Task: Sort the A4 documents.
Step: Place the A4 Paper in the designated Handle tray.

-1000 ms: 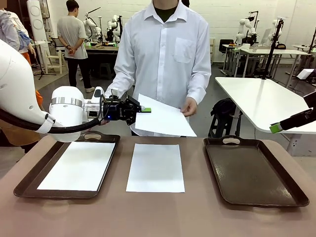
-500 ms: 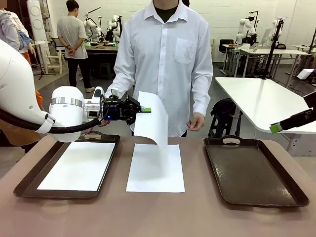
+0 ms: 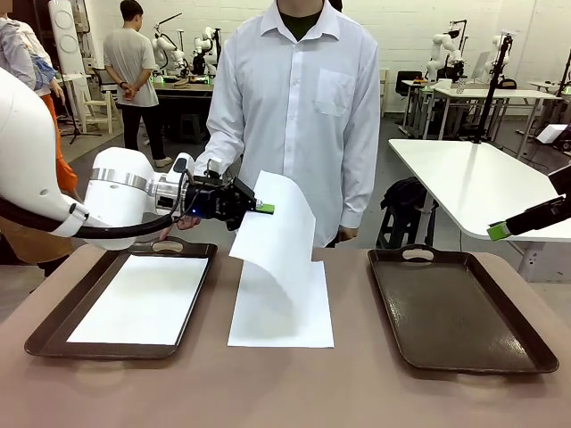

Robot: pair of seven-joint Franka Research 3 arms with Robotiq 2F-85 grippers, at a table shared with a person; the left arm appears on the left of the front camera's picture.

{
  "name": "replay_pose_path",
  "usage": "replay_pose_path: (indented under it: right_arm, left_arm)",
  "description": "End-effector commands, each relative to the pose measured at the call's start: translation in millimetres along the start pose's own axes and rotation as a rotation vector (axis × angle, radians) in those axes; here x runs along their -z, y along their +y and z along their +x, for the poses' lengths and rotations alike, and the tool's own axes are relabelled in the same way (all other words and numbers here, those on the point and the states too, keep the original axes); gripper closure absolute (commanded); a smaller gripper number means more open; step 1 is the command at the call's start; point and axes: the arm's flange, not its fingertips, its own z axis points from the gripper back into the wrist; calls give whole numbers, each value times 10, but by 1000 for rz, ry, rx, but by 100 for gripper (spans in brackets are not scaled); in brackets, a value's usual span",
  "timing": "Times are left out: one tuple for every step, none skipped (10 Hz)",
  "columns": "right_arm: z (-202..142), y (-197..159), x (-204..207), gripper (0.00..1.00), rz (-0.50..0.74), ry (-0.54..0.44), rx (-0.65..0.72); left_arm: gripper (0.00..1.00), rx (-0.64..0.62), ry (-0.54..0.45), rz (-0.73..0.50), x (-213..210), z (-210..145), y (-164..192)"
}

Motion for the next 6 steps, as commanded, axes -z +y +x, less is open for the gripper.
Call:
replay_pose_path:
  right_arm:
    - [-7, -23, 24, 0, 17, -10, -2]
    - [-7, -23, 24, 0, 17, -10, -2]
    - [-7, -23, 24, 0, 17, -10, -2]
    - [-7, -23, 24, 0, 17, -10, -2]
    - [-7, -23, 24, 0, 17, -10, -2]
    - [-7, -23, 24, 0, 17, -10, -2]
  left_arm:
    - [99, -30, 46, 33, -220, -217, -209]
    - [99, -51, 29, 63, -356, -366, -352]
    - [99, -86, -1, 131, -515, -478, -433]
    - [99, -115, -46, 167, -707, -573, -466]
    - [99, -139, -49, 192, -854, -667, -526]
    - [99, -161, -58, 228, -997, -749, -604]
